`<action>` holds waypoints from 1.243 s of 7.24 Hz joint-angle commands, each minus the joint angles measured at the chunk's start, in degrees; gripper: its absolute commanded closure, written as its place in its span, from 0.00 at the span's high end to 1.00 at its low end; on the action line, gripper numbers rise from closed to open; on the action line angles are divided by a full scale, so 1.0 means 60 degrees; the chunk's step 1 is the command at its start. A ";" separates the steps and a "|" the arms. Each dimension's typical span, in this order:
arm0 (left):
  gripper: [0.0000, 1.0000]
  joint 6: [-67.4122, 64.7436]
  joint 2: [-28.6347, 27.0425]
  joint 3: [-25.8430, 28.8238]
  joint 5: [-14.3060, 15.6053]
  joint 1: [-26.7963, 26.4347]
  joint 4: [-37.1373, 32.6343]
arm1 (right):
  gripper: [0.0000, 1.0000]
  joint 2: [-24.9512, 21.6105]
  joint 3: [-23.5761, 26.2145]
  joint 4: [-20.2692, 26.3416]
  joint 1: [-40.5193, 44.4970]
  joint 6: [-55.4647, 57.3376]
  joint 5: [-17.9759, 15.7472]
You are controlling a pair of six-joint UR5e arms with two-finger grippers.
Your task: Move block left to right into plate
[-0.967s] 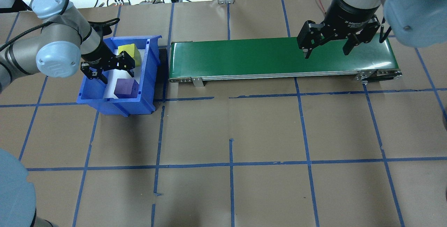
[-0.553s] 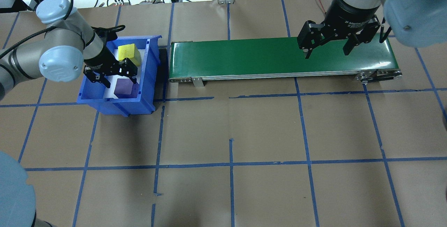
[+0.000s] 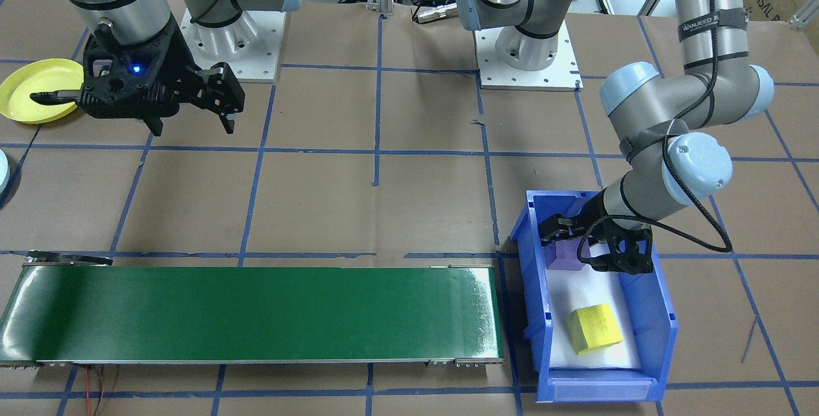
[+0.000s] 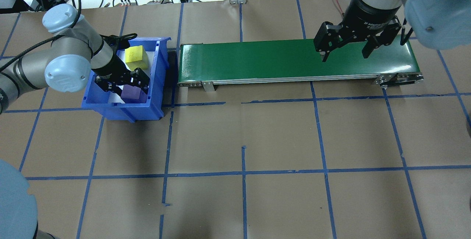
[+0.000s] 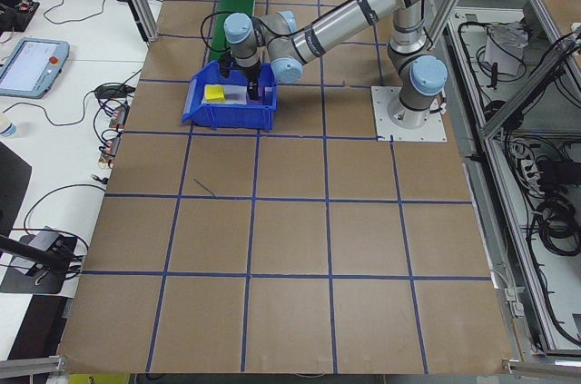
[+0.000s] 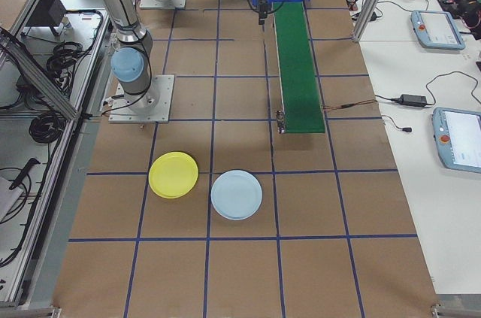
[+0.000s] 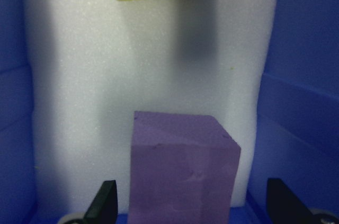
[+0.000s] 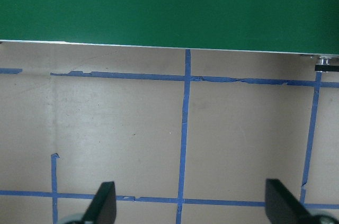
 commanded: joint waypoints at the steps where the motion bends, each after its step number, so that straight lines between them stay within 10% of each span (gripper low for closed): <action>1: 0.53 0.0598 0.0021 0.0073 0.0016 0.0012 0.0085 | 1.00 0.0000 -0.0006 0.0002 -0.0024 -0.0012 0.0000; 6: 0.36 0.0675 0.1158 0.1287 0.0002 -0.0133 -0.0161 | 1.00 0.0000 0.0008 0.0017 -0.0053 -0.0012 -0.0015; 9: 0.36 -0.0198 0.2277 0.1363 -0.1417 -0.1447 -0.0137 | 1.00 0.0000 0.0008 0.0017 -0.0068 -0.0026 -0.0087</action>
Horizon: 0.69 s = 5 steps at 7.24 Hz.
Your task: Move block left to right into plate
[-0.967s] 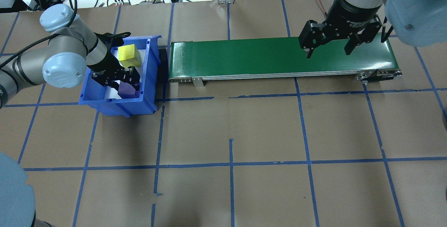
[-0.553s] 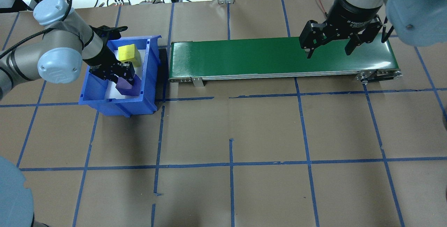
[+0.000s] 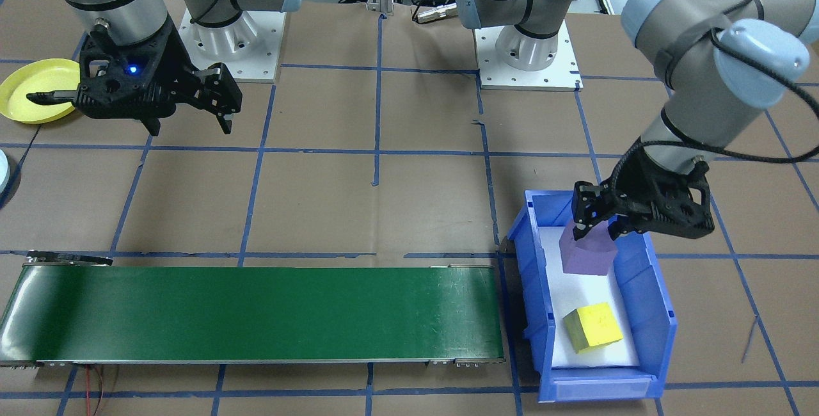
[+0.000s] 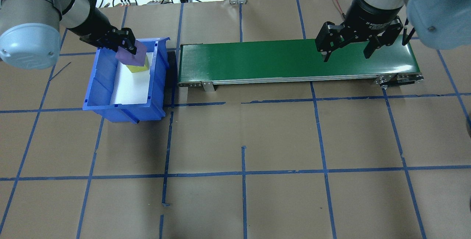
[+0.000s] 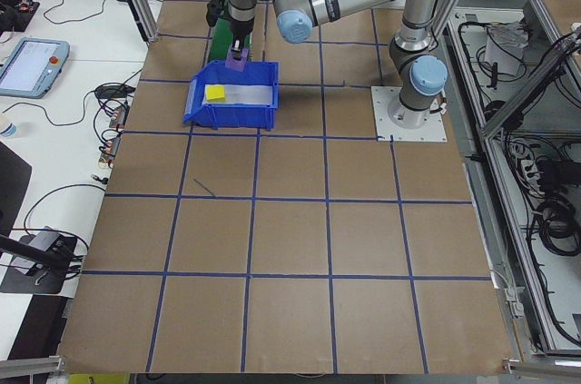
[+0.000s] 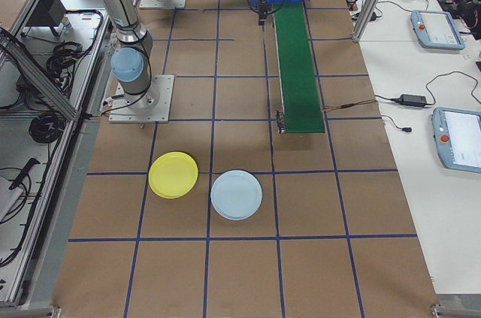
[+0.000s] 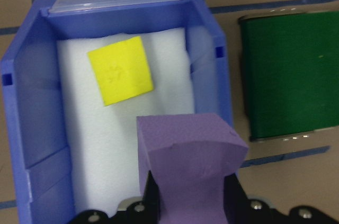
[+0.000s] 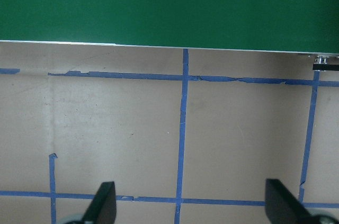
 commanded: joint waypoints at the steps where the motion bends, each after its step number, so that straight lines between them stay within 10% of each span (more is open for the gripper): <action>1: 0.36 -0.1389 0.0134 -0.0020 -0.0619 -0.1185 0.0468 | 1.00 0.0001 0.0001 -0.0014 -0.0031 -0.0005 -0.0070; 5: 0.36 -0.2189 -0.1842 -0.0108 -0.0782 -0.1967 0.3002 | 1.00 0.0001 0.0001 -0.0015 -0.0294 -0.0253 -0.0085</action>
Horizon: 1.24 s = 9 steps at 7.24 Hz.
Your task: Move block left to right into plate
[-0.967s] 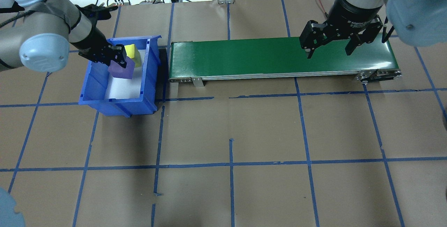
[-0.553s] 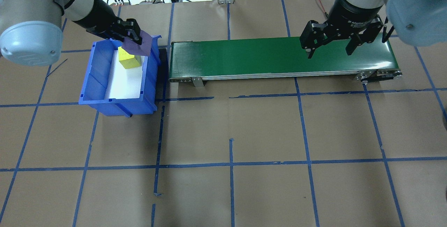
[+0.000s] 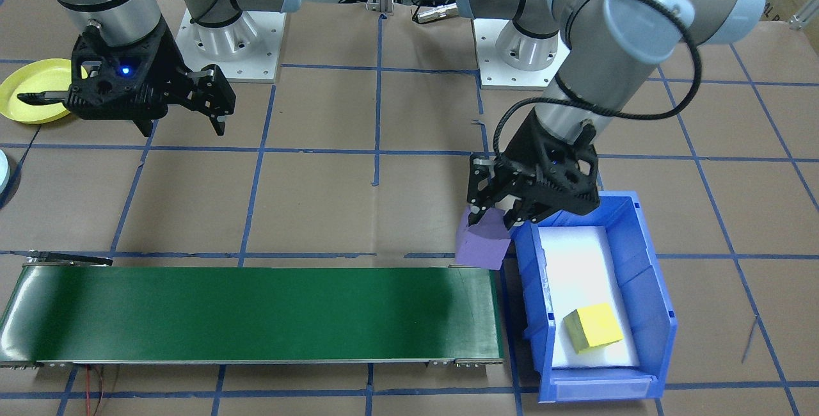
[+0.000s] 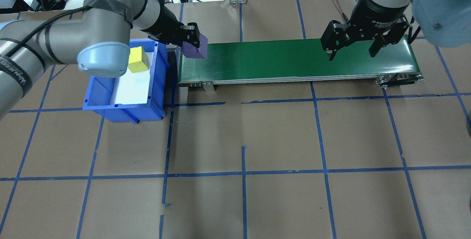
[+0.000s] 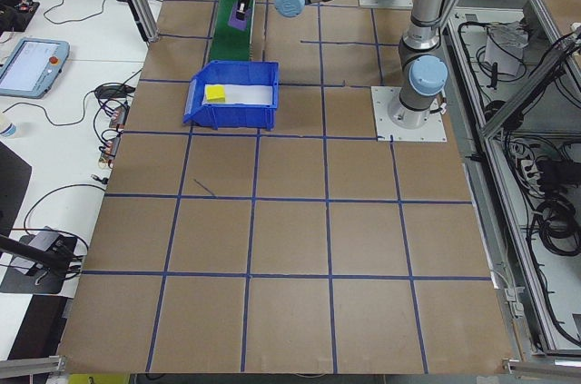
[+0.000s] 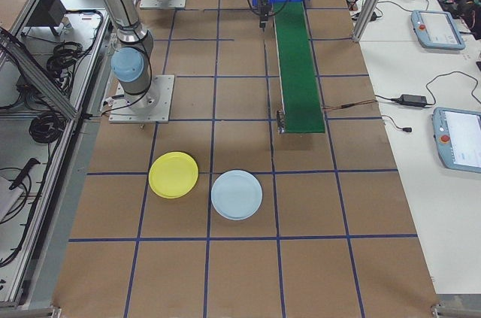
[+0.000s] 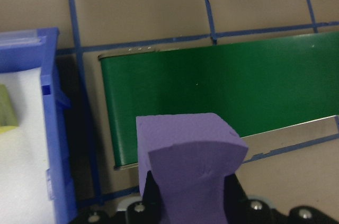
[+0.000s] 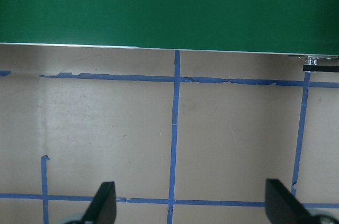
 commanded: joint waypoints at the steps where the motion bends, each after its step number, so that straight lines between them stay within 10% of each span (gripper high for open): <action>1: 0.57 -0.0067 -0.0688 -0.0023 0.0098 -0.0071 0.0626 | 1.00 0.0000 0.0000 0.0000 -0.0116 -0.0065 -0.0017; 2: 1.00 -0.0241 -0.0762 0.0005 0.0143 -0.0071 0.0597 | 1.00 0.0000 0.0014 0.0000 -0.0116 -0.0065 -0.0017; 4: 1.00 -0.0551 -0.0690 0.0136 0.0158 -0.0071 0.0596 | 1.00 0.0000 0.0044 0.0000 -0.0145 -0.0095 -0.0017; 6: 1.00 -0.0463 -0.0325 0.0181 0.1265 0.0045 0.0495 | 1.00 0.0000 0.0044 0.0000 -0.0160 -0.0095 -0.0031; 9: 1.00 0.0641 0.0131 0.0342 0.1213 0.2176 -0.1041 | 1.00 0.0319 0.0044 0.0028 -0.0567 0.0080 -0.0061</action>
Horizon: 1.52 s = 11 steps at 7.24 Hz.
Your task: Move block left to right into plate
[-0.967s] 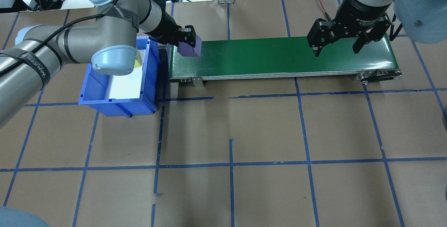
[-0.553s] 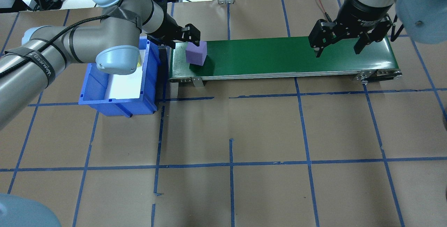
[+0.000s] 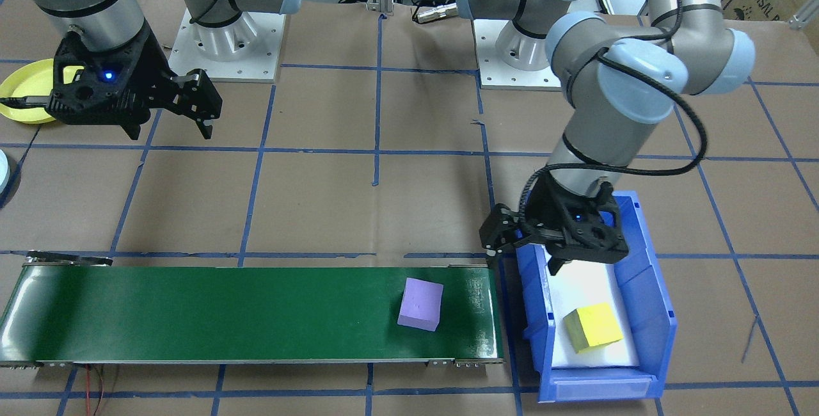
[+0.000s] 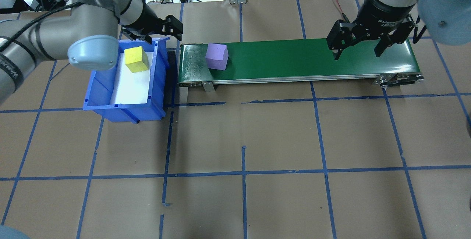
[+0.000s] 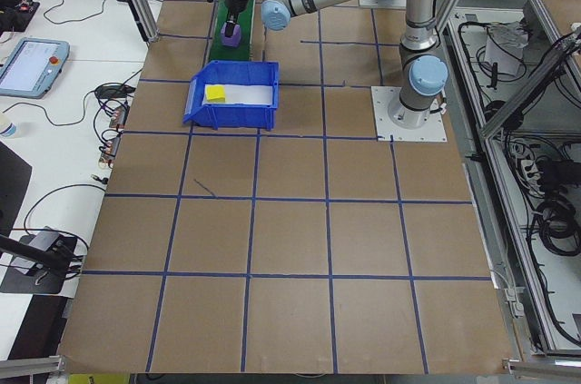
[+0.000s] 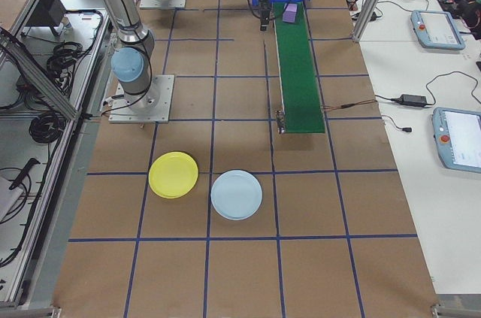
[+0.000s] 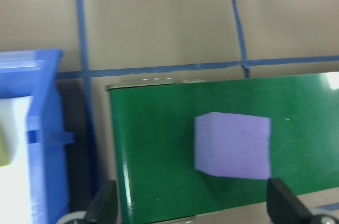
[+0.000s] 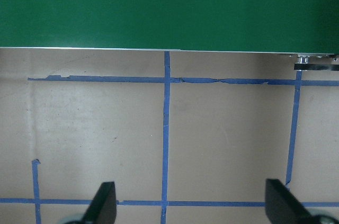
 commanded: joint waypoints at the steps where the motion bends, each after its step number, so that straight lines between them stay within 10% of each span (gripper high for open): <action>1: 1.00 0.1155 -0.0071 0.0072 -0.0004 0.1415 -0.0493 | 1.00 0.0662 -0.0010 0.0065 -0.0743 0.0125 0.0051; 9: 1.00 -0.0686 -0.3059 0.0877 0.0040 0.1493 0.1234 | 1.00 0.2511 -0.0010 -0.2084 -0.1641 -0.0007 0.0154; 10: 0.93 -0.0687 -0.3075 0.0732 0.0011 0.1493 0.1250 | 1.00 0.2600 -0.0024 -0.2233 -0.1641 -0.0021 0.0154; 11: 0.65 -0.0614 -0.3075 0.0615 -0.0004 0.1493 0.1250 | 1.00 0.2716 -0.0053 -0.2263 -0.1655 -0.0007 0.0169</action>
